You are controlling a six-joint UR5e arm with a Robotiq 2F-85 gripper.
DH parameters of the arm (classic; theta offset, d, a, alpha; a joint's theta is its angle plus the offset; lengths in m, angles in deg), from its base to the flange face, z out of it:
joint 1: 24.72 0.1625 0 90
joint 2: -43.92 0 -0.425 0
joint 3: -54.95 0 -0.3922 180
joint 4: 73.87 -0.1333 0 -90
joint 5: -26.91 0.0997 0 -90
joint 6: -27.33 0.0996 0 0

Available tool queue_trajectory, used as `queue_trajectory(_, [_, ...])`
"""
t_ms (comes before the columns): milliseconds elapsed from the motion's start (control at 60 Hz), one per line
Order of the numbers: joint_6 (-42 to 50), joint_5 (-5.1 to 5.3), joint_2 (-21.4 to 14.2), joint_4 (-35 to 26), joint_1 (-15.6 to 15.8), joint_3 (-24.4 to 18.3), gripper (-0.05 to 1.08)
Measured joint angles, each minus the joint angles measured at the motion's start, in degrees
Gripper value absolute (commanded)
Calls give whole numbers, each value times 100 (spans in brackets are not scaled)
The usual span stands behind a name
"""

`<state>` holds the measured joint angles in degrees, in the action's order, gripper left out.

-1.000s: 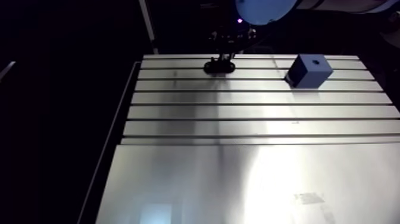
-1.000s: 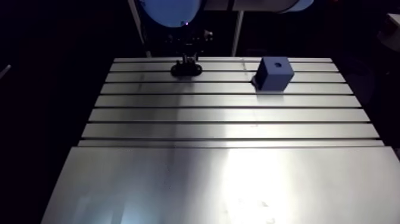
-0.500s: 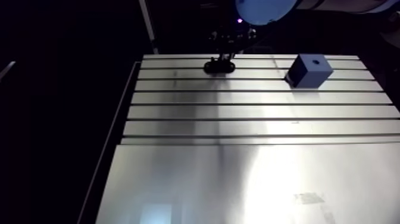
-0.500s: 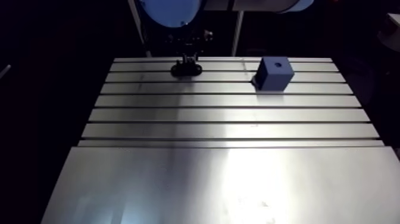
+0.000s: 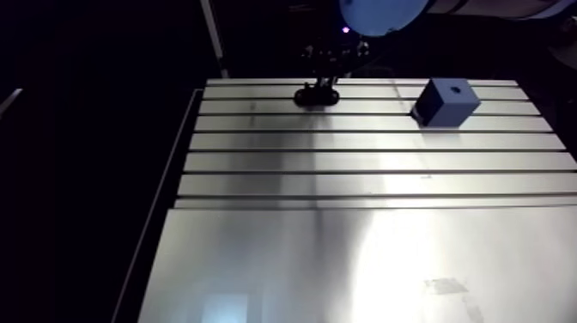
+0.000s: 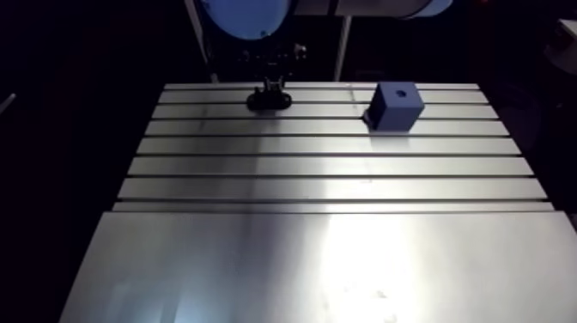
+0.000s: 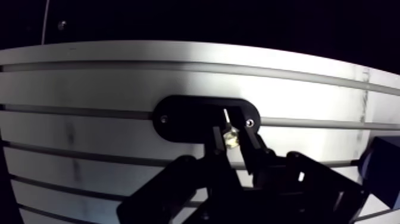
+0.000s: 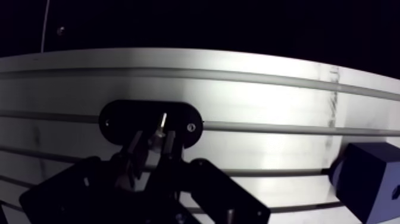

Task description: Pick up the M10 bolt and insert it into the hex recess until seated.

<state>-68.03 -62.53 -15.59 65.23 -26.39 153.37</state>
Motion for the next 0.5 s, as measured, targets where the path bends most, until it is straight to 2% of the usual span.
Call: queue_trajectory(500, [-75,2,-10,0,-2,7,79])
